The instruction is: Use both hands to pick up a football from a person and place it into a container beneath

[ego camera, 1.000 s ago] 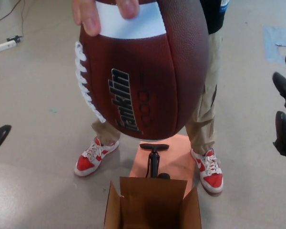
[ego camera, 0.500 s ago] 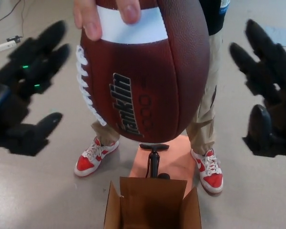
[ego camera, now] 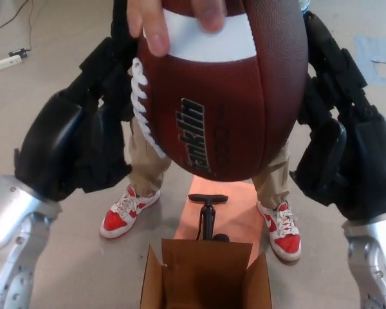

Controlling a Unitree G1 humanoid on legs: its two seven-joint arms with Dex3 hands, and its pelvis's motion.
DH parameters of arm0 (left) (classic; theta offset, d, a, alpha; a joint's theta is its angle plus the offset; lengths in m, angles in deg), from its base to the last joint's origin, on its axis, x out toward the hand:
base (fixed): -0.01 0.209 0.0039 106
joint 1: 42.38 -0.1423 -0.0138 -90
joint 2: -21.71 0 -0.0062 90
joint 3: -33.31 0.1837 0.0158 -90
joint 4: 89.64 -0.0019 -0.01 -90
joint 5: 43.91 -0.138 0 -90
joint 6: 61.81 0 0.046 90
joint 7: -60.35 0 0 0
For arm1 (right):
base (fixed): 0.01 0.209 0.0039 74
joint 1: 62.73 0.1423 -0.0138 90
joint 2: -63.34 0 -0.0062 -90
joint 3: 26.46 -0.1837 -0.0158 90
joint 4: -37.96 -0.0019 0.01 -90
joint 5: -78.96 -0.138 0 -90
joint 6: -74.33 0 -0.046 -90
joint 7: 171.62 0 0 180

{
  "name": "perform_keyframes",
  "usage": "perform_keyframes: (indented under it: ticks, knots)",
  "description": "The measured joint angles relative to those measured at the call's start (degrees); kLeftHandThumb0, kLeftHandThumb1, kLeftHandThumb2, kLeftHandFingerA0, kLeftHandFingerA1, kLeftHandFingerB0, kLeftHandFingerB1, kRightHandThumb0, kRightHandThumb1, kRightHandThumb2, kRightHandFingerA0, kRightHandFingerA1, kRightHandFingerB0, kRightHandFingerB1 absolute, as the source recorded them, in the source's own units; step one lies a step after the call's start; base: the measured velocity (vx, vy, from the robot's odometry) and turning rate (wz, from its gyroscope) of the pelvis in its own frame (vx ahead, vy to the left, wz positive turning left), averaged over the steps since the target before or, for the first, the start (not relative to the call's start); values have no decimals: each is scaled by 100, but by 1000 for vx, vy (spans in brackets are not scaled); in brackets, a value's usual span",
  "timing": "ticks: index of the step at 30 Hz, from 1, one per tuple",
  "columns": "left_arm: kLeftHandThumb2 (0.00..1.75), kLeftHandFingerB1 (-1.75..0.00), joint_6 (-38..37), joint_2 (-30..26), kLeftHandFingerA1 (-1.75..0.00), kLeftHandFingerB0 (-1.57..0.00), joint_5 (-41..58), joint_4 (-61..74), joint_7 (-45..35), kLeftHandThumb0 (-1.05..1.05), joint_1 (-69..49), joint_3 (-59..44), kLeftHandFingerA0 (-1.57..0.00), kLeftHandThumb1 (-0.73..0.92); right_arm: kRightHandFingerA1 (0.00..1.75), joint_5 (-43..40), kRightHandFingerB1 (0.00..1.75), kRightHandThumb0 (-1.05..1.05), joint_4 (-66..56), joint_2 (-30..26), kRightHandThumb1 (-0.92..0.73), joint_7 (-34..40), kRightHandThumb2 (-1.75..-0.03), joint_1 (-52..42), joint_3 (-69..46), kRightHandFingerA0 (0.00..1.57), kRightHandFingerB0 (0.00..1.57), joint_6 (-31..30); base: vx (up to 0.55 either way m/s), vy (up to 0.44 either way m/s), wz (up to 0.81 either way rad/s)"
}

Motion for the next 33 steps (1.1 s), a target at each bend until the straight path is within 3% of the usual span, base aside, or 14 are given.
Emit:
perform_keyframes:
  ticks: [5, 6, 11, 12, 13, 14, 16, 19, 20, 21, 22, 23, 29, 33]
  knots:
    - [106, -2, 5, 61, -12, 0, -182, 0, 240, -91, 8, 82, -1, 87, 13, 33, 9, -98, 11, 40, -90, 109, -122, 10, 72, 9, 0, -87, 0, 0, 0]
    - [126, -16, 6, 64, -16, 0, -225, -1, 292, -81, 9, 99, 0, 88, 13, 39, 9, -98, 12, 45, -89, 132, -122, 11, 86, 8, 0, -117, 0, 0, 0]
    - [124, -13, 89, 84, -11, 0, -339, -1, 480, -88, 38, 193, 0, 90, 17, 45, 11, -93, 17, 49, -84, 208, -118, 48, 94, 5, 0, -258, 0, 0, 0]
    - [124, -10, 121, 108, -8, 0, -364, -1, 526, -92, 56, 214, 0, 92, 23, 45, 6, -83, 26, 52, -92, 224, -75, 74, 92, 0, 0, -290, 0, 0, 0]
    - [124, -10, 154, 141, -8, 0, -395, -1, 598, -92, 82, 243, 0, 92, 23, 45, 6, -83, 44, 66, -92, 249, -75, 108, 90, 0, 0, -325, 0, 0, 0]
    - [125, -9, 165, 170, -9, 0, -414, -1, 631, -89, 92, 263, 0, 92, 12, 46, 10, -90, 61, 78, -86, 261, -118, 120, 90, 0, 0, -335, 0, 0, 0]
    - [123, -13, 189, 374, -14, 0, -559, -39, 847, -82, 132, 381, 0, 89, 9, 76, 8, -92, 187, 188, -89, 359, -118, 201, 94, 0, 0, -363, 0, 0, 0]
    - [109, -3, 160, 633, 0, 0, -824, -294, 1166, -80, 148, 571, 0, 88, 16, 191, 12, -81, 508, 329, -89, 548, -120, 250, 121, 0, 0, -353, 0, 0, 0]
    - [110, -3, 128, 674, 0, 0, -892, -396, 1228, -80, 159, 611, 0, 88, 4, 232, 0, -81, 613, 340, -86, 593, -104, 264, 132, 0, 0, -345, 0, 0, 0]
    - [110, -3, 103, 716, 0, 0, -963, -504, 1290, -80, 167, 656, 0, 88, 4, 276, 0, -81, 728, 343, -86, 636, -104, 274, 144, 0, 0, -334, 0, 0, 0]
    - [91, -6, 81, 748, 0, 0, -1058, -617, 1366, -70, 173, 711, 0, 92, 0, 334, 1, -77, 863, 344, -83, 688, -100, 288, 158, 0, 0, -320, 0, 0, 0]
    - [98, -9, 74, 756, -2, 0, -1099, -663, 1397, -75, 175, 731, 0, 82, 0, 362, 1, -82, 922, 344, -88, 709, -112, 294, 165, 0, 0, -315, 0, 0, 0]
    - [101, -8, -102, 854, -4, 0, -1595, -1354, 1822, -78, 321, 972, 0, 82, 1, 739, 5, -74, 1832, 344, -83, 1074, -99, 517, 280, 0, 0, -38, 0, 0, 0]
    - [102, -12, -268, 862, -7, 0, -1740, -1817, 1941, -74, 422, 1013, 0, 82, 1, 780, 3, -79, 2295, 345, -87, 1164, -105, 601, 283, 0, 0, 107, 0, 0, 0]
